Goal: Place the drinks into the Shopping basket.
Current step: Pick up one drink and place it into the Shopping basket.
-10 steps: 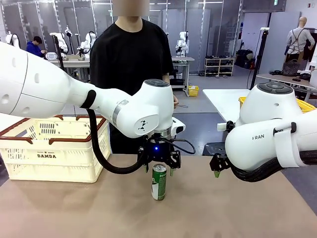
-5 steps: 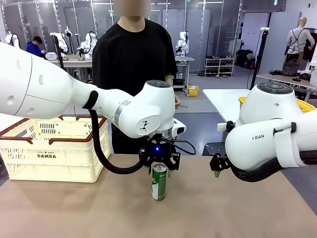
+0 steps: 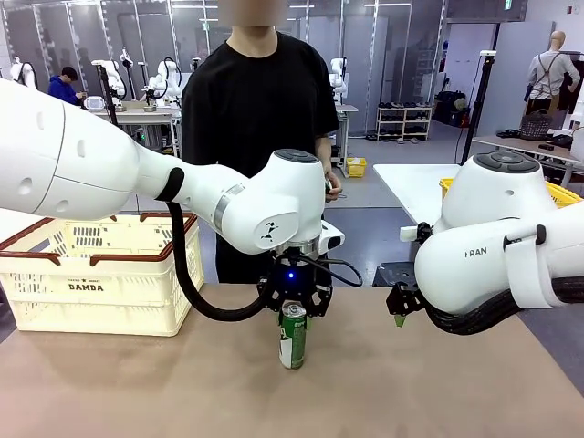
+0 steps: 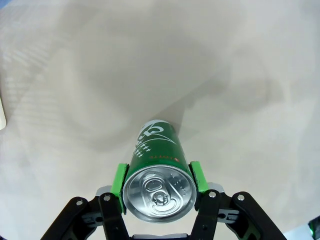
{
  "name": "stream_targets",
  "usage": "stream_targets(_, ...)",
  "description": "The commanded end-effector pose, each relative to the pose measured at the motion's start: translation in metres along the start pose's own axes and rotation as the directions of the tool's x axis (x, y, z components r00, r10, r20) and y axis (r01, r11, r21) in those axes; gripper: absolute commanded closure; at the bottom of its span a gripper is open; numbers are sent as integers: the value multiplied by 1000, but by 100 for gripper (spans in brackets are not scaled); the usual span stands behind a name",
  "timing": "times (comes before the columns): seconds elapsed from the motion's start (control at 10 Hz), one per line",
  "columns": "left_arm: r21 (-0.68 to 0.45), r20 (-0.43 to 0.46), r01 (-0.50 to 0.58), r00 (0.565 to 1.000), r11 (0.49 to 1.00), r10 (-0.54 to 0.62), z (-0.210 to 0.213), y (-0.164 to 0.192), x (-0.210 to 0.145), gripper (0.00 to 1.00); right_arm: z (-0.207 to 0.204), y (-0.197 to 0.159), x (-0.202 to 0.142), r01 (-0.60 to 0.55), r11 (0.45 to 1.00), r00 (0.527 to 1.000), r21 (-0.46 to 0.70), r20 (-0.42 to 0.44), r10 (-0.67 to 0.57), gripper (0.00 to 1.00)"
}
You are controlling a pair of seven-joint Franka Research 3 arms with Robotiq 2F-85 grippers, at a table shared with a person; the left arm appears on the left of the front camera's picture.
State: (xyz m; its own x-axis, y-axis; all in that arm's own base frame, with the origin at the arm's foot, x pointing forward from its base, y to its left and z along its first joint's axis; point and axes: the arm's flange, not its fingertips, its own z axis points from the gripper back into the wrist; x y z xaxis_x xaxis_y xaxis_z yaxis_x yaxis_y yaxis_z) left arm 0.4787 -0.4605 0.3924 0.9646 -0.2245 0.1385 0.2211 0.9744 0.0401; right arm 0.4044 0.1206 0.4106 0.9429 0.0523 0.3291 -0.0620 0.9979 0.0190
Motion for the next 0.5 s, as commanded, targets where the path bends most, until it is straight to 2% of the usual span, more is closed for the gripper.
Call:
stream_targets(0.0,-4,-18,2,1000,1000,-2,7,-3,1,88,-2,-1,-1,-8,1000,1000,-5,7,8,0)
stream_targets(0.2,-29,4,1,1000,1000,-1,23,-3,-4,88,-2,-1,-1,-8,1000,1000,-5,7,8,0)
stream_targets(0.4,-90,28,37,999,995,-35,61,-3,-12,88,-2,-1,-1,-8,1000,1000,-5,7,8,0)
